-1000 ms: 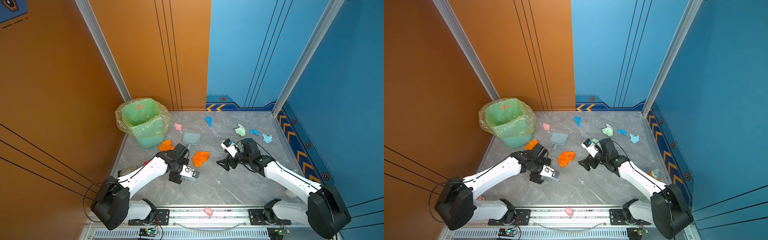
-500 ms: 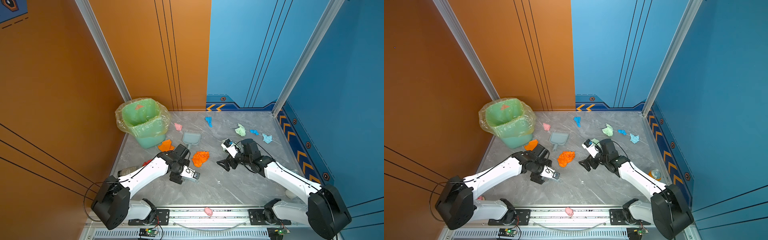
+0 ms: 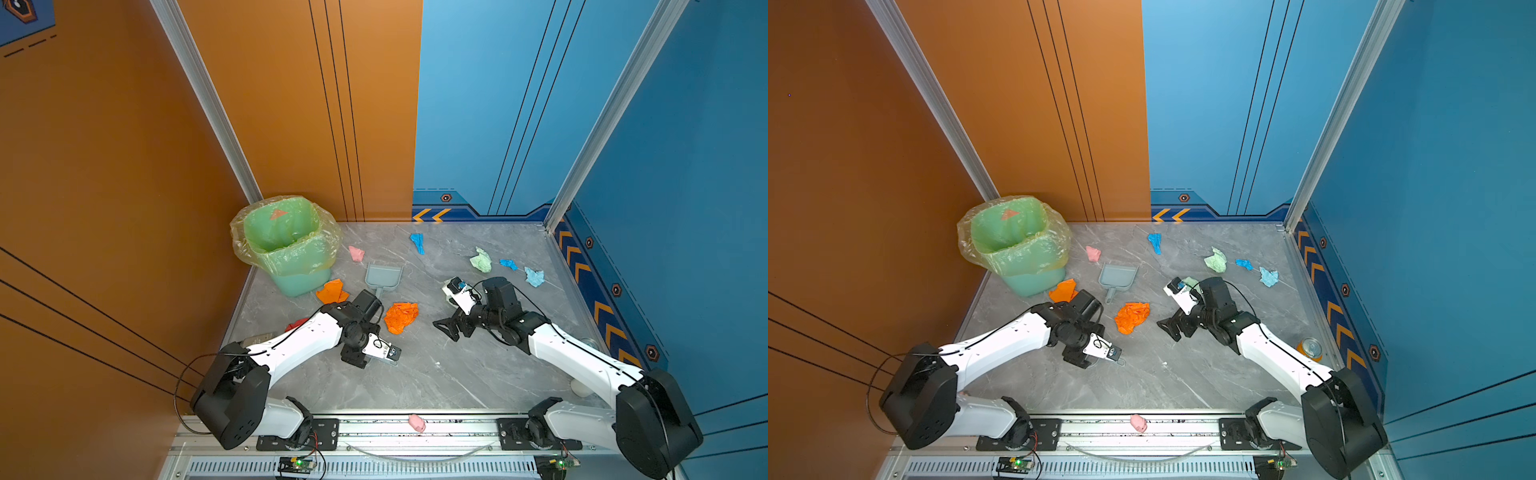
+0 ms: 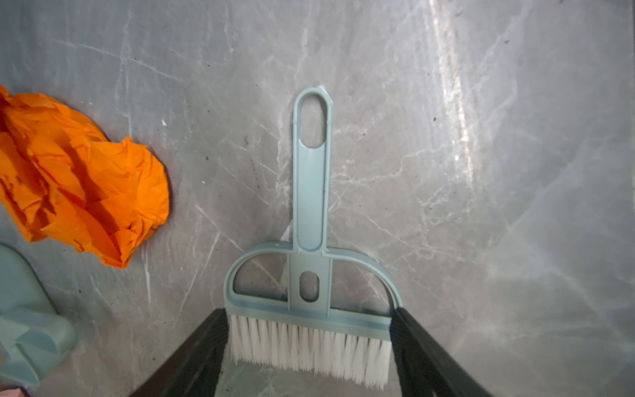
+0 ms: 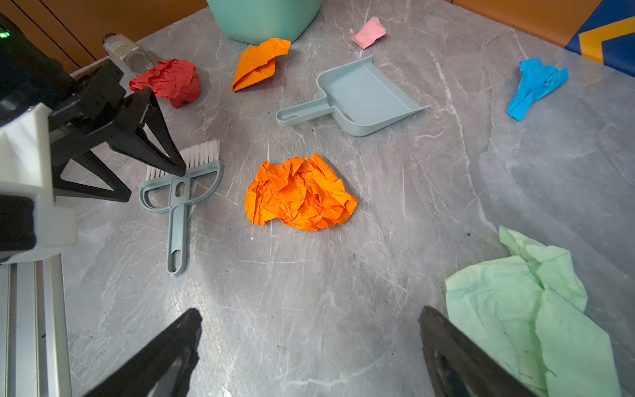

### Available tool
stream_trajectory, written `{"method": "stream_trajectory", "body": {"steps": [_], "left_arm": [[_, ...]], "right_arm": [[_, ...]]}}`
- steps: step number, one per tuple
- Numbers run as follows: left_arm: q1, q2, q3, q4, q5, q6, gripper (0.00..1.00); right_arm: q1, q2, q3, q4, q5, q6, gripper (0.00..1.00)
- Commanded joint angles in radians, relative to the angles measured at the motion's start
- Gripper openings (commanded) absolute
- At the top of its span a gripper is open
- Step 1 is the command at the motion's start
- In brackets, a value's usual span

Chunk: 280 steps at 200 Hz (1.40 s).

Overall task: Sweep away the paper scraps from the table
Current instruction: 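Lower the left gripper and close it on the brush handle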

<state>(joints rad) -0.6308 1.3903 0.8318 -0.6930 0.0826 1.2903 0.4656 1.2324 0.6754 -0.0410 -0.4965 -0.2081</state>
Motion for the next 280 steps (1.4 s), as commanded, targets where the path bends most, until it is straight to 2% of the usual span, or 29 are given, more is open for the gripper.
{"method": "stream_trajectory", "body": {"steps": [1,92,280], "left_arm": [[-0.015,0.017,0.008,-0.028,0.020,0.000,0.76],[-0.026,0.083,0.015,-0.002,0.006,-0.022,0.66],[-0.003,0.107,0.021,0.016,-0.016,-0.031,0.64]], "right_arm": [[-0.003,0.005,-0.010,0.012,0.006,0.015,1.00],[-0.015,-0.002,-0.016,0.002,0.011,0.004,1.00],[-0.019,0.004,-0.022,0.011,0.003,0.007,1.00]]}}
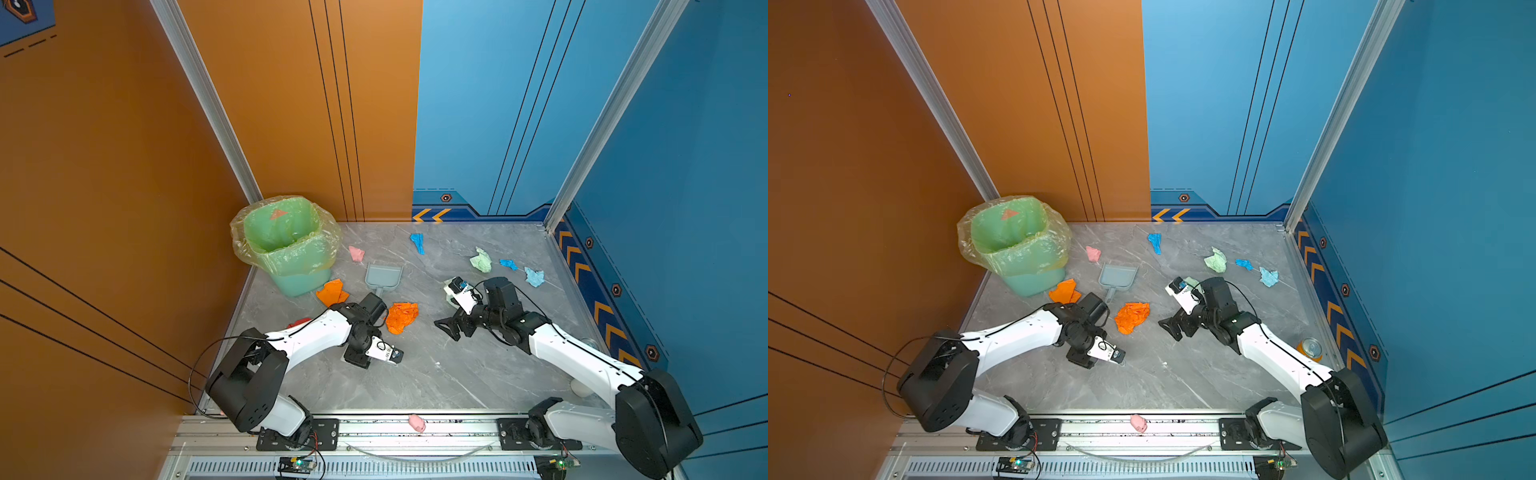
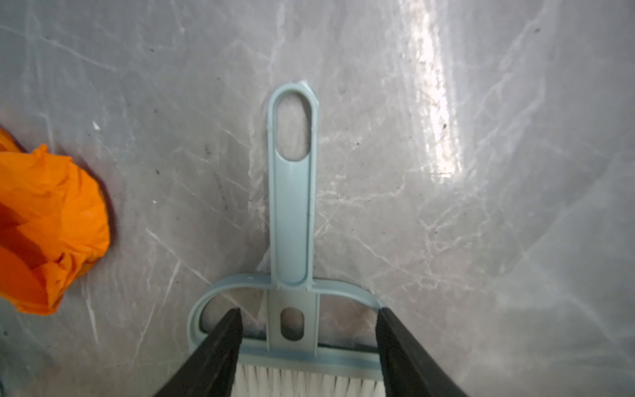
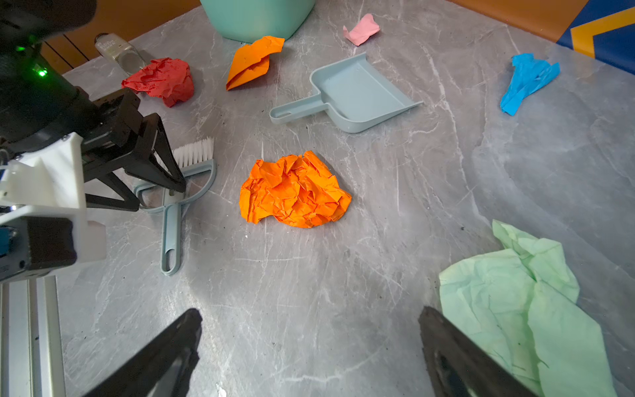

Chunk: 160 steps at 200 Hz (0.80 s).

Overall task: Sweep away the paper scraps from the table
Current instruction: 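Lower the left gripper and close it on the brush handle, then lift the brush slightly with the left gripper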

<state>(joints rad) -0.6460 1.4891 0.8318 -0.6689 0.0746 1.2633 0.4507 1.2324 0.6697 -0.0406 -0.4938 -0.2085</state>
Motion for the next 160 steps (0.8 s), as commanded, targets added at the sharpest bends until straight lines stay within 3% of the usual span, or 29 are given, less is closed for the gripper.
{"method": "stream_trajectory", "body": {"steps": [1,160], "left_arm": [[0.012,0.008,0.022,-0.008,-0.008,-0.004,0.64],[0.005,0.072,0.046,0.000,-0.062,-0.024,0.58]], "right_arm": [[-0.004,0.005,-0.017,0.010,0.000,0.008,1.00],[-0.006,0.007,-0.022,0.016,-0.001,0.010,1.00]]}}
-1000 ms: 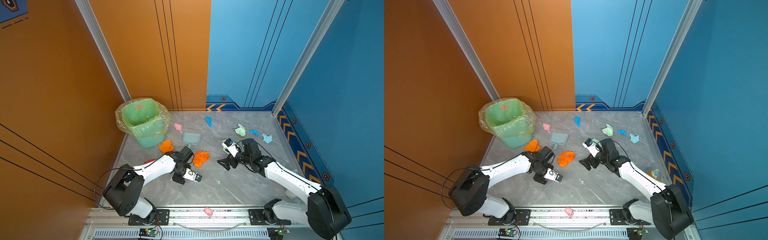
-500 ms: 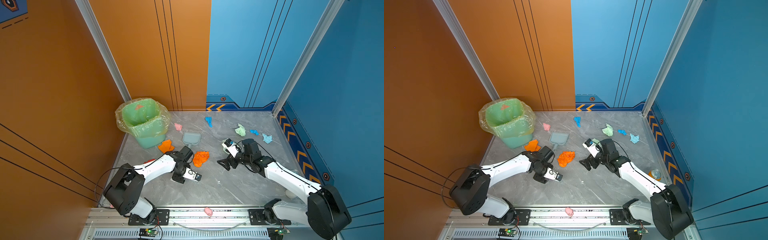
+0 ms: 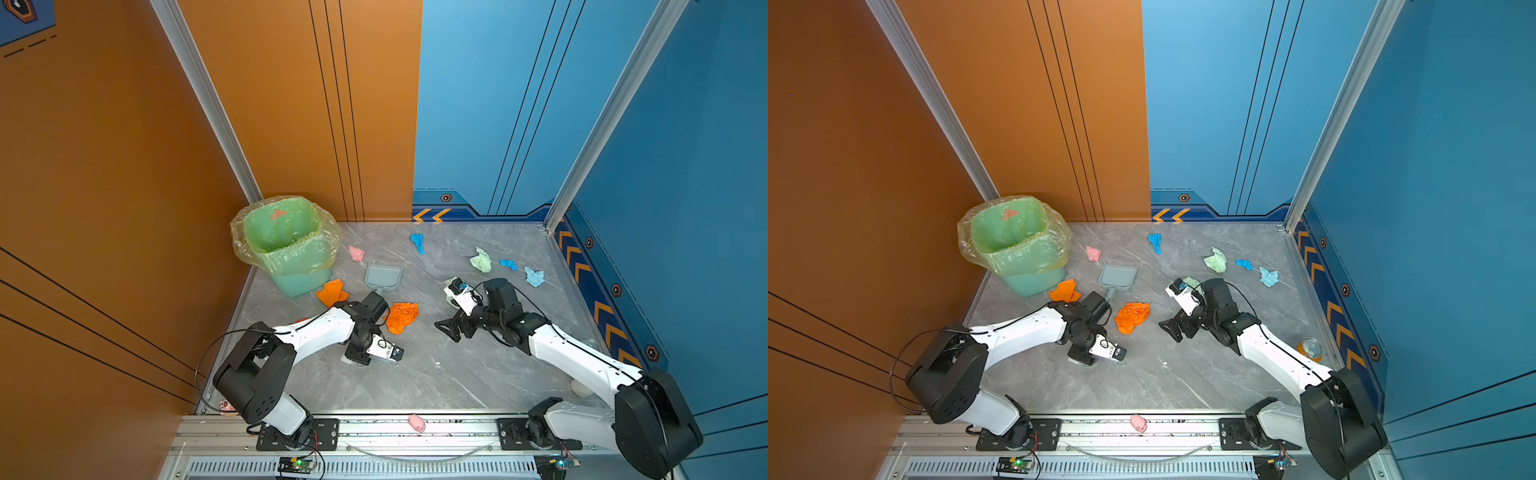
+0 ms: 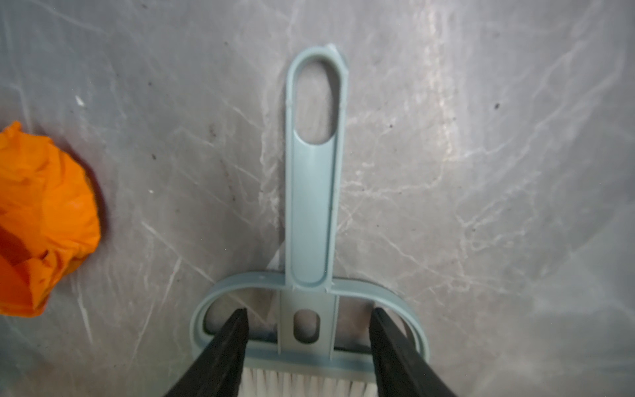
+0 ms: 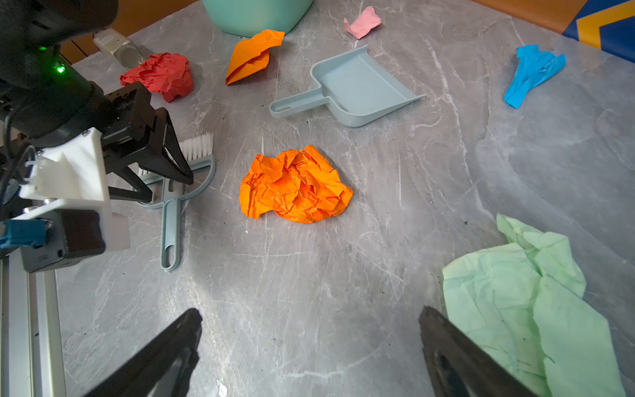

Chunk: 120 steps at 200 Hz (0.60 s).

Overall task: Sweep away the paper scraps from the table
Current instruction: 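Lift the brush slightly with the left gripper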

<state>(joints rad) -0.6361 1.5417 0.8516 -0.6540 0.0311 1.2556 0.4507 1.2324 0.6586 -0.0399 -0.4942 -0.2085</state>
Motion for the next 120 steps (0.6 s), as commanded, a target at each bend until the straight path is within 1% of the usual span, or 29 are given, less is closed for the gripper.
{"method": "stream_trajectory", "body": {"steps": [1,37,53,89,120], "left_arm": [[-0.005,0.019,0.026,-0.015,-0.019,-0.016,0.58],[-0.011,0.038,0.035,-0.014,-0.048,-0.030,0.58],[-0.011,0.053,0.045,-0.013,-0.070,-0.044,0.55],[-0.016,0.073,0.057,-0.013,-0.068,-0.060,0.53],[-0.024,0.085,0.057,-0.015,-0.090,-0.065,0.51]], "right_arm": [[-0.006,0.007,-0.011,0.015,-0.001,0.009,1.00],[-0.007,0.007,-0.012,0.017,-0.007,0.011,1.00],[-0.007,0.008,-0.012,0.018,-0.013,0.009,1.00],[-0.009,0.026,0.013,0.010,-0.023,0.006,1.00],[-0.008,0.030,0.020,0.000,-0.034,0.008,1.00]]}}
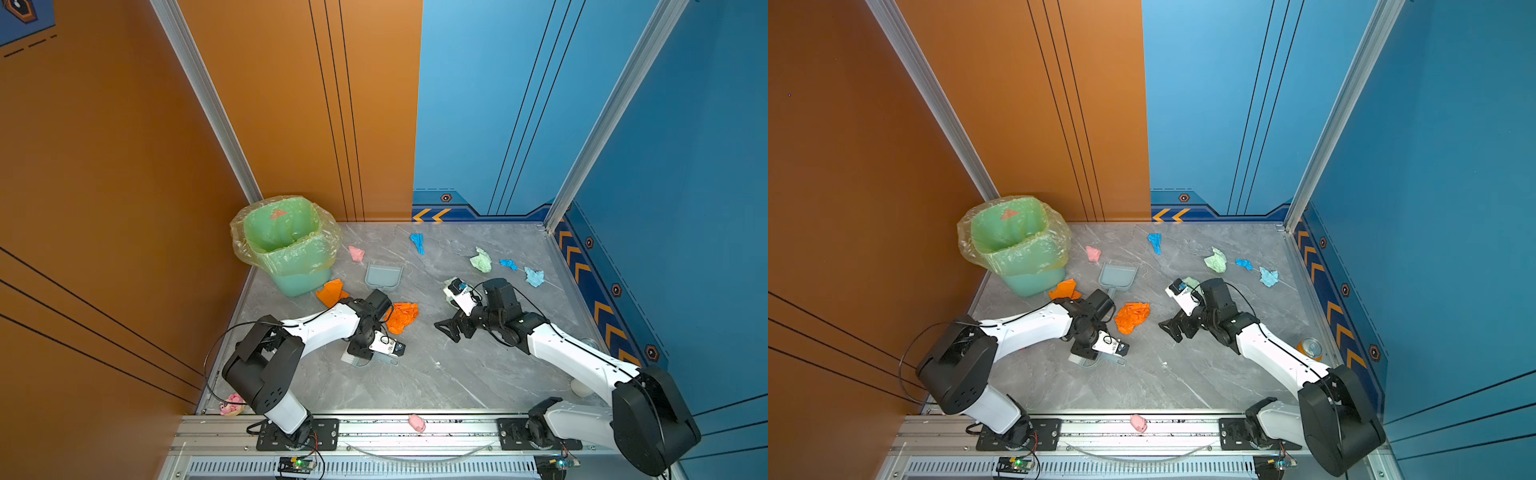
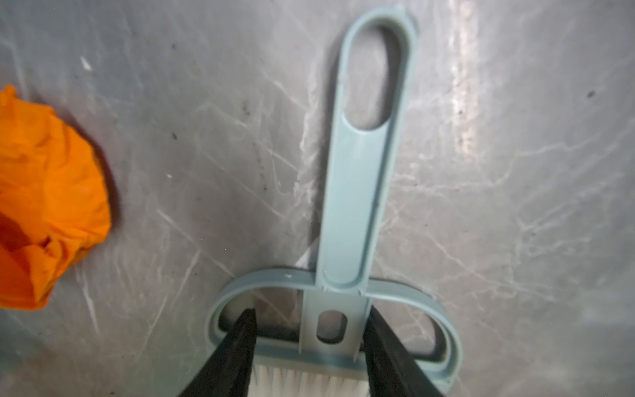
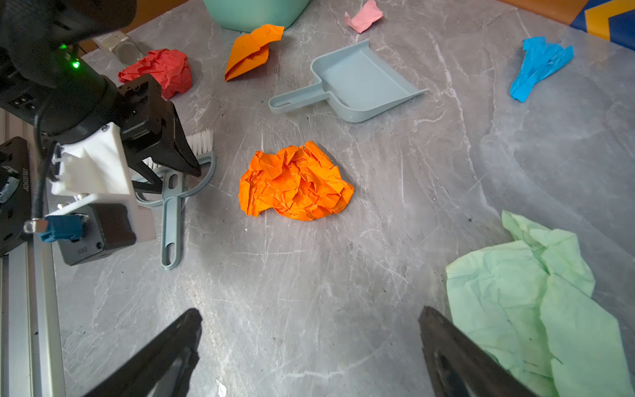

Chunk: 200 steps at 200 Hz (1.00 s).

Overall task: Sweep away the paper scraps from the table
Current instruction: 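Lift the brush slightly with the left gripper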

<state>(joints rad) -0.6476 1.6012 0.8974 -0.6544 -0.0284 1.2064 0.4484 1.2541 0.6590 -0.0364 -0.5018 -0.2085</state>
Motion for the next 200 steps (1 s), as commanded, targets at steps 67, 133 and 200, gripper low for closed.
{"method": "stream_trajectory", "body": {"steps": [67,133,200], "left_arm": [[-0.031,0.040,0.021,-0.014,-0.030,-0.057,0.45],[-0.050,0.069,0.036,-0.013,-0.026,-0.117,0.21],[-0.079,0.086,0.045,-0.004,-0.069,-0.187,0.10]], "right_arm": [[-0.005,-0.015,0.010,0.003,-0.022,0.013,1.00],[0.002,0.008,0.039,-0.040,-0.038,0.022,1.00],[0.003,-0.012,0.053,-0.063,-0.026,0.020,1.00]]}}
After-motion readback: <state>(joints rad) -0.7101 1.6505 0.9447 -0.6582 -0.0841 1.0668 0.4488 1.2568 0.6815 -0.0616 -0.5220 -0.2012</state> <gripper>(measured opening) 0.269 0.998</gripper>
